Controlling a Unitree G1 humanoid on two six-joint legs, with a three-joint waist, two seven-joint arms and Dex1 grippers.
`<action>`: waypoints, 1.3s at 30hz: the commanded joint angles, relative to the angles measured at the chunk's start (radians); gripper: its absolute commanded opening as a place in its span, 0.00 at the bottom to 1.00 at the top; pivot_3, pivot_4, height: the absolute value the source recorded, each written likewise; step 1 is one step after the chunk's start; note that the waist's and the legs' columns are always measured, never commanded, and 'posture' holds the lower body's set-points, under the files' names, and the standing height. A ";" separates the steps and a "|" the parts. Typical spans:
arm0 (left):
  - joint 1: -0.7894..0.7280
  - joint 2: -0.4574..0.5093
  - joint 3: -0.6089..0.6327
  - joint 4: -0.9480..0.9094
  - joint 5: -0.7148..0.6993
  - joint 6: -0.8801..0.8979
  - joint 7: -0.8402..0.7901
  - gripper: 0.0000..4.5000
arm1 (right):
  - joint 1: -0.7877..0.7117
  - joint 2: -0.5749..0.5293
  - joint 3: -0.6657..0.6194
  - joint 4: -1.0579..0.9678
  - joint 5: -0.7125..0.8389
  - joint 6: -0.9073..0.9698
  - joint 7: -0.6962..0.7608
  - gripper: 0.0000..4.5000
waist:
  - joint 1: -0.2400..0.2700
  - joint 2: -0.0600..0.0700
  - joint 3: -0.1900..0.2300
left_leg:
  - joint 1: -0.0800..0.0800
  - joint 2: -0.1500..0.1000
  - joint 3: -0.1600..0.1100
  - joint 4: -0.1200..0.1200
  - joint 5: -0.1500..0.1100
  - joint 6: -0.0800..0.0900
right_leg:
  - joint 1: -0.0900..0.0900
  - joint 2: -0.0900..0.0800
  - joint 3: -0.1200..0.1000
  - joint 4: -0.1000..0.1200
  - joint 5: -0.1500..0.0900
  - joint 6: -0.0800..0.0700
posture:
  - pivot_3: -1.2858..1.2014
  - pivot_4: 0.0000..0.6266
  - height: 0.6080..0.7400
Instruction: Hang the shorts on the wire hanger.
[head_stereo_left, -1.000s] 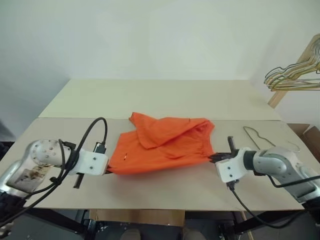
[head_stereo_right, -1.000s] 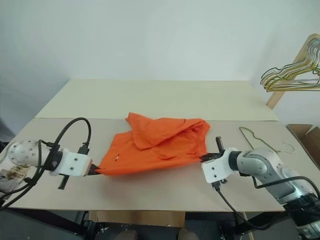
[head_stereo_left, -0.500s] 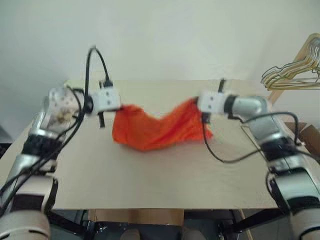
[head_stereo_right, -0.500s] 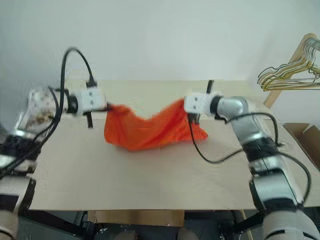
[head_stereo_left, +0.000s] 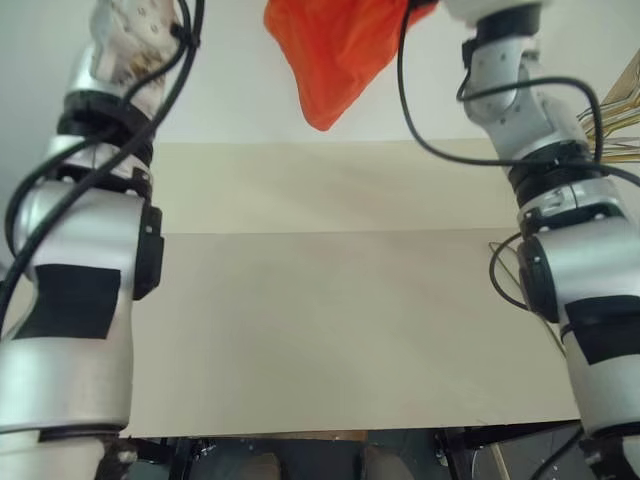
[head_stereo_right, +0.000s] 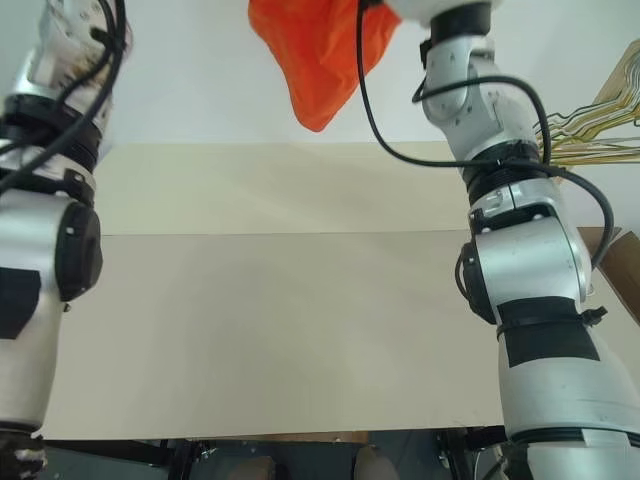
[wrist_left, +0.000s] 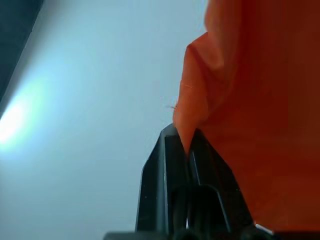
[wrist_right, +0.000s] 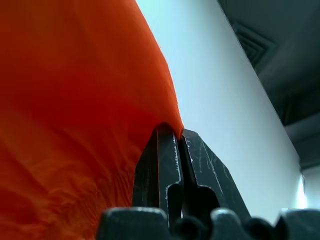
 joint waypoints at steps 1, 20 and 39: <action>0.241 0.013 -0.006 -0.210 -0.094 -0.097 -0.290 0.00 | 0.135 -0.070 0.069 0.021 -0.053 -0.103 0.100 0.01 | 0.000 0.000 -0.001 | 0.003 0.000 0.000 0.000 0.000 0.001 | 0.006 0.000 0.000 -0.005 0.001 0.003 | 0.53 0.00 1.00; 1.415 0.735 0.183 -1.559 -0.704 0.461 -1.578 0.00 | 0.661 -0.202 0.098 -0.291 0.400 -0.371 1.251 0.01 | -0.088 0.004 0.004 | 0.064 -0.001 -0.024 0.004 -0.016 0.029 | 0.076 0.003 0.002 -0.020 0.000 0.009 | 0.54 0.00 1.00; 1.733 0.790 0.431 -1.790 -0.983 0.657 -1.798 0.00 | 0.975 -0.417 0.018 -0.648 0.613 -0.371 1.549 0.01 | -0.002 0.004 0.004 | 0.060 0.000 -0.021 0.008 -0.016 0.029 | 0.070 0.002 0.003 -0.016 0.000 0.008 | 0.53 0.00 1.00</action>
